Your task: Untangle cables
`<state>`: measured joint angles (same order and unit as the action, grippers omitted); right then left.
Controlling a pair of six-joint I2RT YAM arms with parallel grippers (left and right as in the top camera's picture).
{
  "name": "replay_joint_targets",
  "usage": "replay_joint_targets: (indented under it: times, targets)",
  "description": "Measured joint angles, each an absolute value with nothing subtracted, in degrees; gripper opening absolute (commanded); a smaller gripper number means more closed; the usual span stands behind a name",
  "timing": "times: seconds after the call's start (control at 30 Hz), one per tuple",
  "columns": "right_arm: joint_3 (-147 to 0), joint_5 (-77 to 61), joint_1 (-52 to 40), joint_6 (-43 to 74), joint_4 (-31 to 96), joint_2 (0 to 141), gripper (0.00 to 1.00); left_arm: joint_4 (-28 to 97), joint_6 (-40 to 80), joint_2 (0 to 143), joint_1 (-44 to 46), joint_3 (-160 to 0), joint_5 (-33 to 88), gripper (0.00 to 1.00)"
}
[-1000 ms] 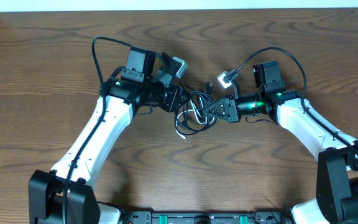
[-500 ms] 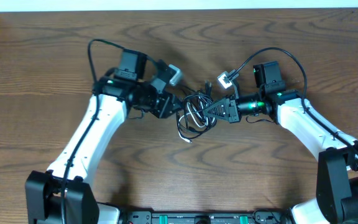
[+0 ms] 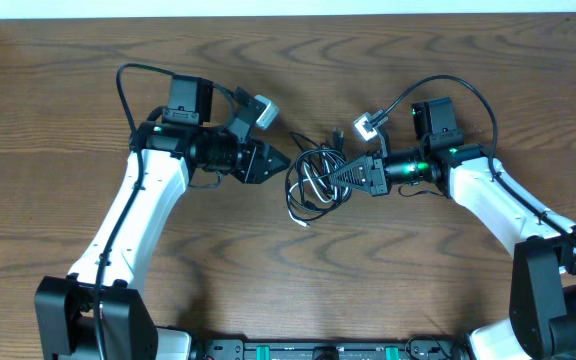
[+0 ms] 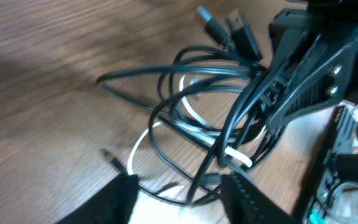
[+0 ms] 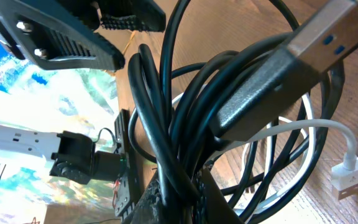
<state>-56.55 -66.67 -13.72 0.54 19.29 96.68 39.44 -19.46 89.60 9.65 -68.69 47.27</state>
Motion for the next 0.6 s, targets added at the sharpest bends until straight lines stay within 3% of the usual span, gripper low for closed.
replay_joint_targets:
  times: [0.3,0.43,0.6]
  targets:
    - [-56.55,-66.85,-13.72,0.54,19.29,96.68,0.03,36.97,-13.50,93.25,15.22,-68.69,44.14,0.57]
    - [-56.55,-66.04,-13.74,0.54,19.46,96.68,0.03,36.16,-11.31,96.05,17.28,-68.69,41.39,0.51]
    - [-56.51,-64.45,-13.74,0.56,19.42,96.68,0.03,36.01,-7.27,97.56,17.17,-68.69,35.24,0.50]
